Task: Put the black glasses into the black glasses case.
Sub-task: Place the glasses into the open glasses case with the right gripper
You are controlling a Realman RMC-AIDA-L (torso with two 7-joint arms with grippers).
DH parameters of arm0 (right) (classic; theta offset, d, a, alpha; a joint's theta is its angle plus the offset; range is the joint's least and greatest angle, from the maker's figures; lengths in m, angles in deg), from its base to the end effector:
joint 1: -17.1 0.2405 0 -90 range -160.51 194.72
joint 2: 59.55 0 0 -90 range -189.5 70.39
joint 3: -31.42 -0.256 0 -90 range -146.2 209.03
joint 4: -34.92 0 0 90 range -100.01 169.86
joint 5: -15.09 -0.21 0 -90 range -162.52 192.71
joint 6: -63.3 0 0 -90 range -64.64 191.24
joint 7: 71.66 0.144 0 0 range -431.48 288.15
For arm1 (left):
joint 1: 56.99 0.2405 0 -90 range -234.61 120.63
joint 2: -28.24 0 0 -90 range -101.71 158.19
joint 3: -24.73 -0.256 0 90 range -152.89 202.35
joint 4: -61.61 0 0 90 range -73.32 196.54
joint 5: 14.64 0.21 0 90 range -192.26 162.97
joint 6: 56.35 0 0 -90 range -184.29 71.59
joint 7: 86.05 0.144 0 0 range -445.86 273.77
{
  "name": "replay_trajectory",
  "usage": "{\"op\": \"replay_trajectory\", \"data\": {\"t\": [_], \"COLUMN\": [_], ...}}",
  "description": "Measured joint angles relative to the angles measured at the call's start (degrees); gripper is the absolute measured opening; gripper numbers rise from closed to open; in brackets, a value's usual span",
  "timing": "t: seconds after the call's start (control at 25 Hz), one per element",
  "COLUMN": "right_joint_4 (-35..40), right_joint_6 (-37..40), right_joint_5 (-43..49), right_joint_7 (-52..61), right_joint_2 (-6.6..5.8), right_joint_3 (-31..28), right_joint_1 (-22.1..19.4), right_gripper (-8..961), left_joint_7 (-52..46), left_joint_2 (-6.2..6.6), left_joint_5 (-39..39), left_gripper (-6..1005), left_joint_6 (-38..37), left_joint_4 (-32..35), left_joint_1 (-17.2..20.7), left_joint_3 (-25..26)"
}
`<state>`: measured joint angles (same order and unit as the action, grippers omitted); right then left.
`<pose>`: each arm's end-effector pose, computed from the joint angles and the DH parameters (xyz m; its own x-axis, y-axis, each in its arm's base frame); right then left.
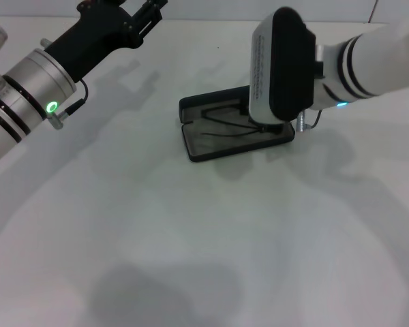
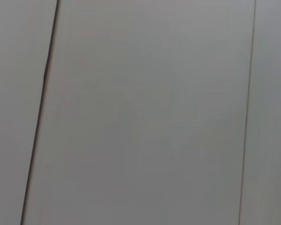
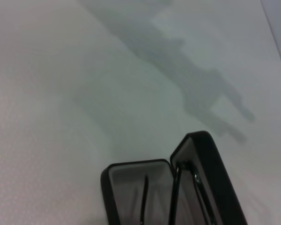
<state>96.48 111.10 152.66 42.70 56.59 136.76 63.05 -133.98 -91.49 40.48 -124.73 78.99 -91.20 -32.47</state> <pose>0.1068 0.4051 -0.0846 0.9198 0.2218 0.3235 0.3424 -0.8566 -0.3860 -0.2384 0.3882 -0.0084 0.5764 0.0013 0.8172 0.6375 -0.6264 -0.4486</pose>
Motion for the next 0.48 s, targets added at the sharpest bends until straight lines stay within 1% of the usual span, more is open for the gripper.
{"op": "replay_trajectory", "data": {"t": [0.24,0.48], "right_joint_4": [-0.1,-0.2], "right_joint_6": [-4.8,-7.6], "right_joint_5": [0.3,1.2], "right_joint_7": [-0.1,-0.4], "right_joint_2": [0.03,0.04], "right_joint_3": [3.0,4.7], "right_joint_1": [-1.4,-2.6], "right_gripper": [137,142], "left_joint_7": [0.0,0.0], "left_joint_2": [0.01,0.02], "left_joint_5": [0.1,0.1], "left_gripper": [541,541], "left_joint_6": [1.0,1.0], "left_joint_4": [-0.1,-0.1], "left_joint_1": [-0.1,-0.1], "left_joint_3": [0.0,0.0]}}
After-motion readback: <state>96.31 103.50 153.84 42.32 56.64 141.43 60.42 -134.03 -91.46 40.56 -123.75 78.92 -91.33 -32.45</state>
